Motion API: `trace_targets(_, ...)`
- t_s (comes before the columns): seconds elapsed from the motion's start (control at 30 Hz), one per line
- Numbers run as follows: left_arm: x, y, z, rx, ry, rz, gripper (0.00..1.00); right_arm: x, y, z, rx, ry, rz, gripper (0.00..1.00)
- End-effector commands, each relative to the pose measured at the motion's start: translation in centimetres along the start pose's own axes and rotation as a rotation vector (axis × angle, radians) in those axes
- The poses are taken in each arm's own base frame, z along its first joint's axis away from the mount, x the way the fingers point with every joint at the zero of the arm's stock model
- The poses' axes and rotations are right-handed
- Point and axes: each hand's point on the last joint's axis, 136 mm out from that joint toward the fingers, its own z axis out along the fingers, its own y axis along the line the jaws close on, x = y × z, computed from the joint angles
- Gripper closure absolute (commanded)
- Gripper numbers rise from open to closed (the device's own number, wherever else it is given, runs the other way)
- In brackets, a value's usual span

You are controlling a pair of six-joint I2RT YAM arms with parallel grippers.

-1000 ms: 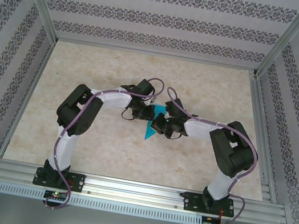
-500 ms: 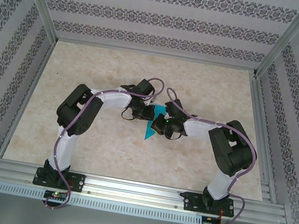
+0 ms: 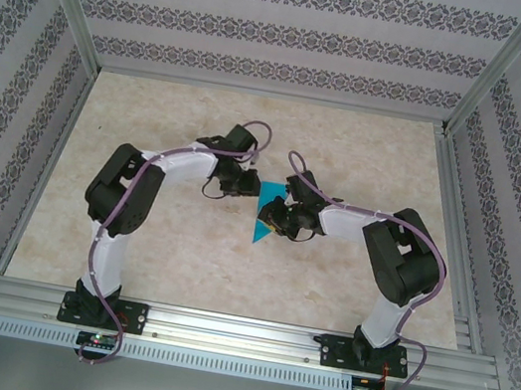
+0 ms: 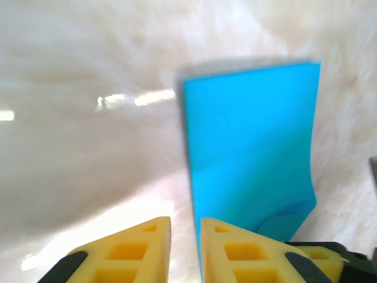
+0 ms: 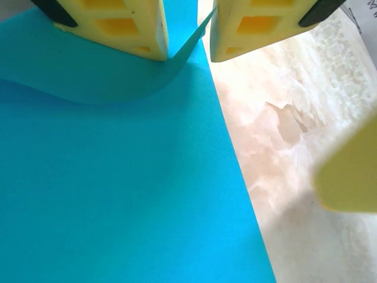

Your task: Fold a paper plane with a square sheet of paper (pick it up from the middle)

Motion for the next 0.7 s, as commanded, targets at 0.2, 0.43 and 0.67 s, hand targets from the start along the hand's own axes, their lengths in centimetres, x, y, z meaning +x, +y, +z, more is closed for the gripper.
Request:
trace_targets(0.2,-1.5,2.4,-5.3,0.023,-0.096,-0.104,0.77,0.7,-2.1,1.1,0.072,0.015,-0.003,0.61)
trace_targets(0.43,0.4,0.0,-5.3,0.159,-0.056,-0.072,0.80,0.4,-1.7,0.8,0.050,0.003,-0.002,0.62)
trace_targets(0.67,3.1,-1.6,-4.4,0.223,-0.003,-0.059,0.84,0.4,-2.0,0.9,0.051,0.007,0.006,0.79)
